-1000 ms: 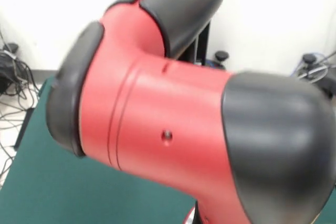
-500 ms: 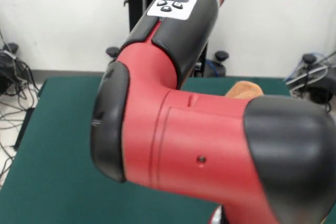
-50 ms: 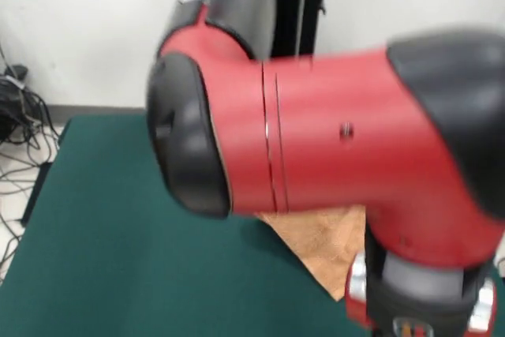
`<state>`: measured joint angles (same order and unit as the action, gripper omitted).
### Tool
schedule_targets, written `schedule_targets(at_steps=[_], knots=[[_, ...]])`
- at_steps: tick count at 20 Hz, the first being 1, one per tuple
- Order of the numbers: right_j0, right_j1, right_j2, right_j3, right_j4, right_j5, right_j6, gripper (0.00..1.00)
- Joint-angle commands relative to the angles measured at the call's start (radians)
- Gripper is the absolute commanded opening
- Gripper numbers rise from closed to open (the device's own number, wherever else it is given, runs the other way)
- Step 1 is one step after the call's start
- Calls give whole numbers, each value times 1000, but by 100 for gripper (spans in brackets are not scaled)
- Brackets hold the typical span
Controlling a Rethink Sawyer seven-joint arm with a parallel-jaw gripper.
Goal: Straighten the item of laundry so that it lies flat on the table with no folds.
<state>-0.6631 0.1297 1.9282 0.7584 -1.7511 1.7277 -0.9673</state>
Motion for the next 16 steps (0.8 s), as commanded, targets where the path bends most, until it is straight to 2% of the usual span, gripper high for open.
schedule_targets(at_steps=[1,7,11,16], knots=[[-67,-108,-378,326,142,42,478,100],[-74,-163,-497,436,241,-13,528,100],[-59,-190,-565,459,279,-58,541,100],[-64,-223,-602,522,335,-117,582,100]])
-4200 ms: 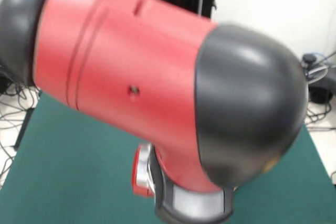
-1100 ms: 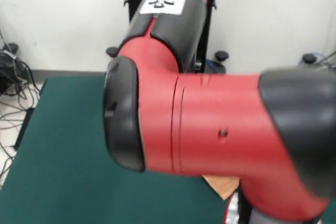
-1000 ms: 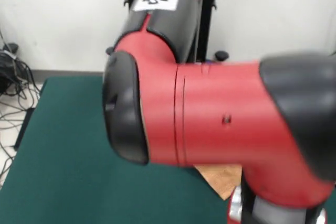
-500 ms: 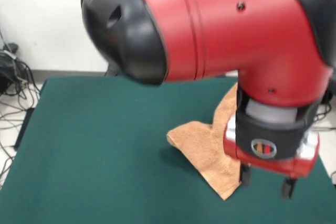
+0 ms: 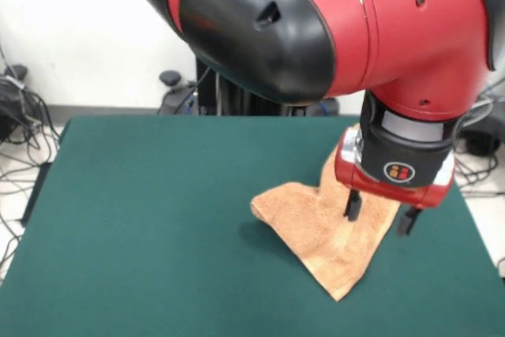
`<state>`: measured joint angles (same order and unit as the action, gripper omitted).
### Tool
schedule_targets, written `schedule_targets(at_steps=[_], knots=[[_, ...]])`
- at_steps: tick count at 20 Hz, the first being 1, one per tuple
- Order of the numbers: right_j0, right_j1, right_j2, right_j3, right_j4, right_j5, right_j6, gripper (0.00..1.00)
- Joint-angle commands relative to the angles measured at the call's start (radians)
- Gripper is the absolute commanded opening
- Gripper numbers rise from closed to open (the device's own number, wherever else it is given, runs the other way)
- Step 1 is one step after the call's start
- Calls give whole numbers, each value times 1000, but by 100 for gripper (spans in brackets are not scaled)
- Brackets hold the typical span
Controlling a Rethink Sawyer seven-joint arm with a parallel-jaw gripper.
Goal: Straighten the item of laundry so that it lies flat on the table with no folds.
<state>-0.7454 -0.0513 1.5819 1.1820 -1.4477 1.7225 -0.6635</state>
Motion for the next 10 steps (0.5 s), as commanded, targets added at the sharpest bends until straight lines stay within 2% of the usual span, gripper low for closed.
schedule_targets(at_steps=[1,10], knots=[[13,-51,-259,123,48,-121,296,100],[9,-157,-292,205,206,-127,472,100]])
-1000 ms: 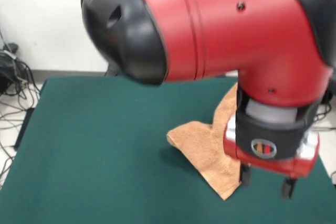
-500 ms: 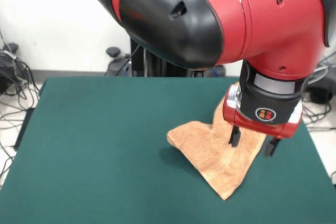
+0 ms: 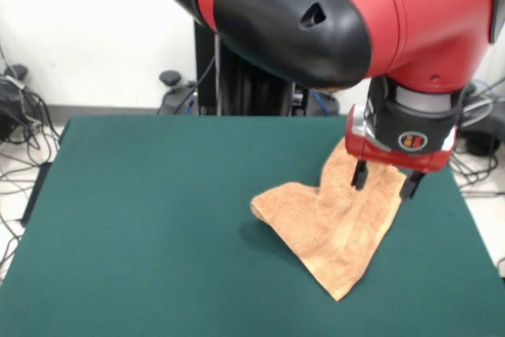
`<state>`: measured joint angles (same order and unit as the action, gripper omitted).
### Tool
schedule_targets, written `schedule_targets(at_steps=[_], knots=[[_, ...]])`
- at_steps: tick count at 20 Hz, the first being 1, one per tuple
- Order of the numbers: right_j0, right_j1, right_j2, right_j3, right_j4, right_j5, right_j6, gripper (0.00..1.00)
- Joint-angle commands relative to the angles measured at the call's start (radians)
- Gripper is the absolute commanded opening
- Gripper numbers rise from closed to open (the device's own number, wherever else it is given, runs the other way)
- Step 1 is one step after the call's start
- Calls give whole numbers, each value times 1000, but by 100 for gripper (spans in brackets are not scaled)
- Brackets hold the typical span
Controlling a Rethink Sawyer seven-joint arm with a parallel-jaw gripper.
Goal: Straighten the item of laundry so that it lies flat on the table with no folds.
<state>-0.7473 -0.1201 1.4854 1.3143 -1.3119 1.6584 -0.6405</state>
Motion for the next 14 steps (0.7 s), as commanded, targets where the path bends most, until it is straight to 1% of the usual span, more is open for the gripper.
schedule_targets(at_steps=[1,3,5,6,8,9,12,14], knots=[[14,-102,-200,85,91,-60,487,100],[24,-124,-214,94,107,-73,528,100],[31,-148,-231,109,97,-128,655,100],[40,-159,-256,112,86,-138,739,100],[51,-164,-291,105,89,-147,848,100],[55,-162,-297,108,92,-177,909,100],[60,-155,-313,99,112,-258,1041,100],[73,-152,-332,80,111,-305,1154,100]])
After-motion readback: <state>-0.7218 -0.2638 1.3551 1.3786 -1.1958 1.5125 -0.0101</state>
